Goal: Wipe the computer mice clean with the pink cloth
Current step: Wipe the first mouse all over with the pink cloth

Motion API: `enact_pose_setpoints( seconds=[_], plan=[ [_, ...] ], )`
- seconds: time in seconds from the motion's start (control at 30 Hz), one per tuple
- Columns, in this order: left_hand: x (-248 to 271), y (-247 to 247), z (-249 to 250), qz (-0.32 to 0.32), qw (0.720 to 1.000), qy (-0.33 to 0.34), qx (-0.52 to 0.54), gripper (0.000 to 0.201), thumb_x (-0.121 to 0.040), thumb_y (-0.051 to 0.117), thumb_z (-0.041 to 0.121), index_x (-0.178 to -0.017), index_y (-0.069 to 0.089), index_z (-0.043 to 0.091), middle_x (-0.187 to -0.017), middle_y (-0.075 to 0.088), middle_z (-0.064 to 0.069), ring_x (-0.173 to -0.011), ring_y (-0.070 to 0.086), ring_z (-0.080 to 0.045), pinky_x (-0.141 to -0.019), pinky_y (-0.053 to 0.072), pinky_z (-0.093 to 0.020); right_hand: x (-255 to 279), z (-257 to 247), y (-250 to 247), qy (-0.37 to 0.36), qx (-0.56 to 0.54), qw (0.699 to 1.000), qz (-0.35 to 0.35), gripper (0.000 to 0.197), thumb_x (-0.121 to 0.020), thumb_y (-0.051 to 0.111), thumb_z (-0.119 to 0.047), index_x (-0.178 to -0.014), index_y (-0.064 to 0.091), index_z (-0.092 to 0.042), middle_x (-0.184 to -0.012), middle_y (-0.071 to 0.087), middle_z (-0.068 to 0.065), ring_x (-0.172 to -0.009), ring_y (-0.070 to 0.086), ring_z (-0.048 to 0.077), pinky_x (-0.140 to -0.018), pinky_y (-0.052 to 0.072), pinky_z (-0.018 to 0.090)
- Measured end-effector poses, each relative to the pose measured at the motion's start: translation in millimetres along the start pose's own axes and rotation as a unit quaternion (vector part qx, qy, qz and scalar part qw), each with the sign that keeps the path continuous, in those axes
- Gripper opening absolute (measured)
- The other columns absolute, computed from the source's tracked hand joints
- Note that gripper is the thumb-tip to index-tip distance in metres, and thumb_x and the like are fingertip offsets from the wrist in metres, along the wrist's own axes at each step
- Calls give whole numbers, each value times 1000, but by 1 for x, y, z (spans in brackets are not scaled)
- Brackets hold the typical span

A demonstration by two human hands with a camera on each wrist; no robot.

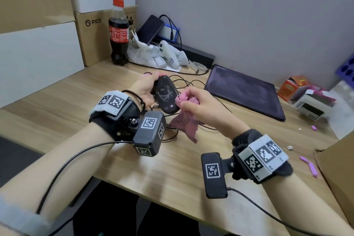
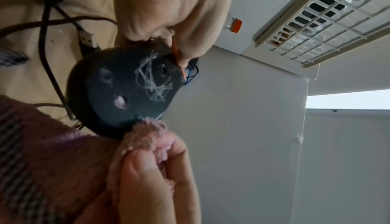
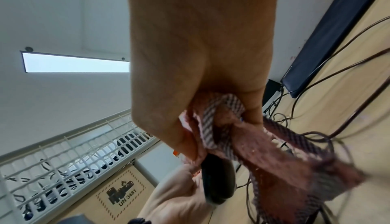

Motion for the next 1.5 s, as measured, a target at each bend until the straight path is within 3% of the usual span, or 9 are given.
enact_pose_setpoints(
  seconds=[0.17,0.23,0.33,0.47,0.67,0.9,1.23,1.4,1.5],
  plan=[
    [7,4,-2,-14,998,-19,61,32,-107,34,28,-104,54,4,-81,65,-12,-62,67,-20,-55,55,-41,-6,17,3,84,-136,986,54,13,-101,48,-22,-91,42,-17,-79,55,-1,-45,57,4,-53,40,27],
    [10,9,-2,-21,995,-11,99,39,-106,34,32,-120,52,0,-100,65,-17,-72,68,-23,-56,60,-35,-8,23,3,106,-248,961,64,14,-102,46,-19,-89,43,-16,-80,55,2,-51,57,10,-51,45,27],
    [18,18,-5,-70,985,-1,159,41,-104,33,44,-106,54,9,-119,61,-18,-102,63,-30,-82,57,-42,-7,24,2,113,-338,933,55,15,-103,43,-17,-89,46,-14,-83,56,5,-60,58,16,-47,52,23],
    [26,29,-20,-129,975,-30,176,67,-98,25,63,-115,60,8,-107,66,-15,-99,66,-29,-79,57,-41,-8,23,6,105,-357,927,43,15,-104,40,-16,-91,46,-13,-86,57,6,-65,58,14,-54,53,27],
    [20,27,-22,-115,981,-46,152,80,-97,22,66,-126,55,0,-81,68,-10,-64,64,-19,-60,57,-25,-5,31,-7,84,-261,960,47,8,-100,49,-13,-93,52,-12,-88,63,8,-67,64,16,-62,55,30],
    [25,20,-23,-190,971,-94,108,69,-96,31,65,-96,64,4,-79,64,-12,-59,63,-21,-59,54,-26,-25,-10,-29,-36,-94,984,149,19,-90,66,-27,-105,70,-16,-90,71,3,-72,70,19,-62,58,34],
    [15,10,-15,-105,985,-112,80,36,-95,45,38,-79,60,9,-63,63,-7,-53,63,-19,-51,54,-24,-28,-30,0,-116,105,987,-25,15,-93,62,-31,-103,73,-31,-101,72,2,-78,72,33,-69,58,55],
    [17,14,-16,-138,982,-112,64,42,-98,40,31,-73,62,5,-66,62,-11,-67,57,-21,-66,49,-29,-29,-22,-6,-154,206,965,-52,25,-95,59,-13,-112,73,-25,-102,61,-9,-81,59,6,-66,46,16],
    [22,19,-20,-166,979,-111,45,35,-96,44,35,-78,62,12,-69,62,-6,-59,59,-18,-63,50,-29,-38,-21,-16,-156,228,961,-3,28,-97,54,-10,-117,71,-21,-98,55,-7,-77,54,4,-68,40,15]
  ],
)
Point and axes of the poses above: each hand's wrist, its own x-axis away from the middle knuckle, its own y-axis out of the palm, z = x × y, the point moved 2 cm from there along -x, towards the middle knuckle
